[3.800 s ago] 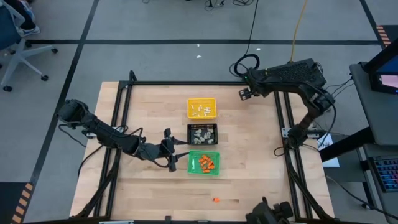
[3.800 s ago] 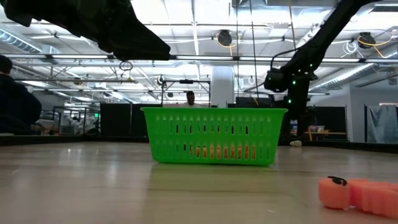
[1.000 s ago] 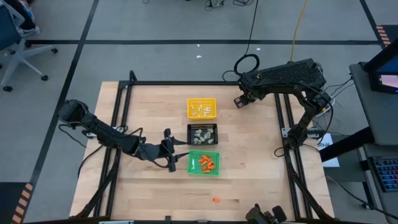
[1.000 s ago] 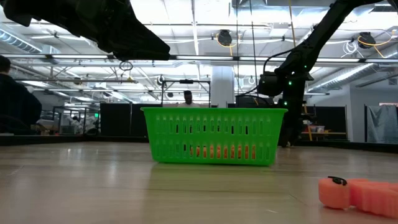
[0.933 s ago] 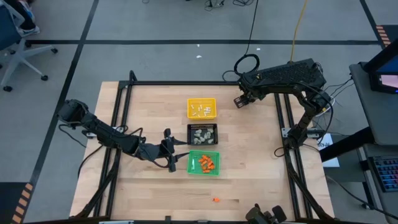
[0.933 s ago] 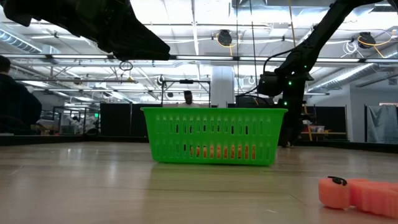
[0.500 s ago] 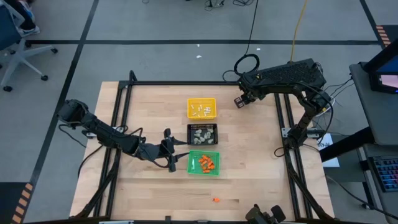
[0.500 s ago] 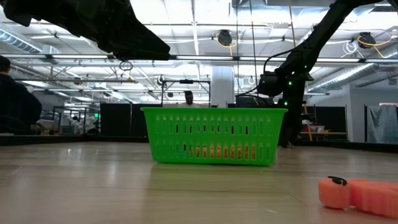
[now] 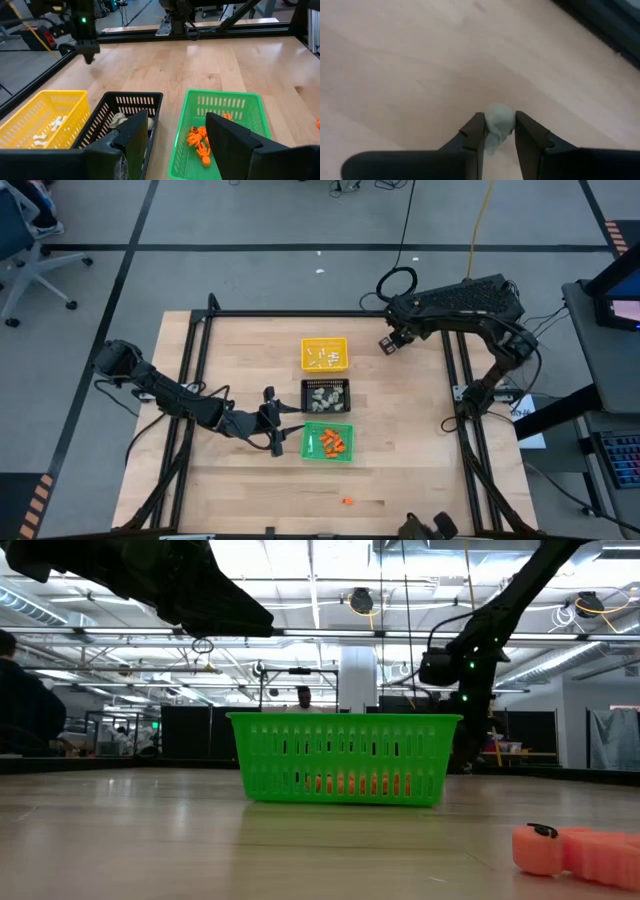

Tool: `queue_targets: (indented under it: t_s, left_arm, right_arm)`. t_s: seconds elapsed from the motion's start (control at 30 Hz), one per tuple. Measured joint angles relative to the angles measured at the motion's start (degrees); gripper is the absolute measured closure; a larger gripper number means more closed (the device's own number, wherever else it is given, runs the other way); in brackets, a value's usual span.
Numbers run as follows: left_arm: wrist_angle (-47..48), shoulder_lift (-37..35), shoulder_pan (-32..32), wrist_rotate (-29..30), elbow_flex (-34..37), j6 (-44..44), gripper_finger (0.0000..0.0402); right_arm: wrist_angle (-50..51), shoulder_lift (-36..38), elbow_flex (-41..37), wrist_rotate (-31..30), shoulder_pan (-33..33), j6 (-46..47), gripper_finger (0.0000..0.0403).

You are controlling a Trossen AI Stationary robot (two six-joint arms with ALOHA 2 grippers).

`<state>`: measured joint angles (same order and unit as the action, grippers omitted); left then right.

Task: Sort Halloween decoration
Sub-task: Put the gray skull toy into the black basket

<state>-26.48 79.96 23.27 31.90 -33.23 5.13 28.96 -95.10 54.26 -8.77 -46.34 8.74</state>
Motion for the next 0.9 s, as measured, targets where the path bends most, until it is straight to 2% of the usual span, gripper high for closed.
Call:
queue_targets:
  t_s: [0.17, 0.47, 0.7, 0.9]
  left_arm:
    - [0.0, 0.0, 0.0, 0.0, 0.0, 0.0, 0.0201]
    - [0.0, 0.0, 0.0, 0.0, 0.0, 0.0, 0.0201]
    - [0.0, 0.0, 0.0, 0.0, 0.0, 0.0, 0.0201]
    - [0.0, 0.0, 0.0, 0.0, 0.0, 0.0, 0.0201]
  right_arm:
    - [1.5, 4.6, 0.1, 3.1, 1.7, -0.9, 0.0343]
    - [4.6, 19.5, -0.6, 15.0, 8.7, -2.9, 0.0344]
    - [4.5, 36.1, -6.2, 14.9, 16.7, 2.6, 0.0344]
    - [-5.0, 49.2, -15.3, 15.0, 25.5, 5.3, 0.0344]
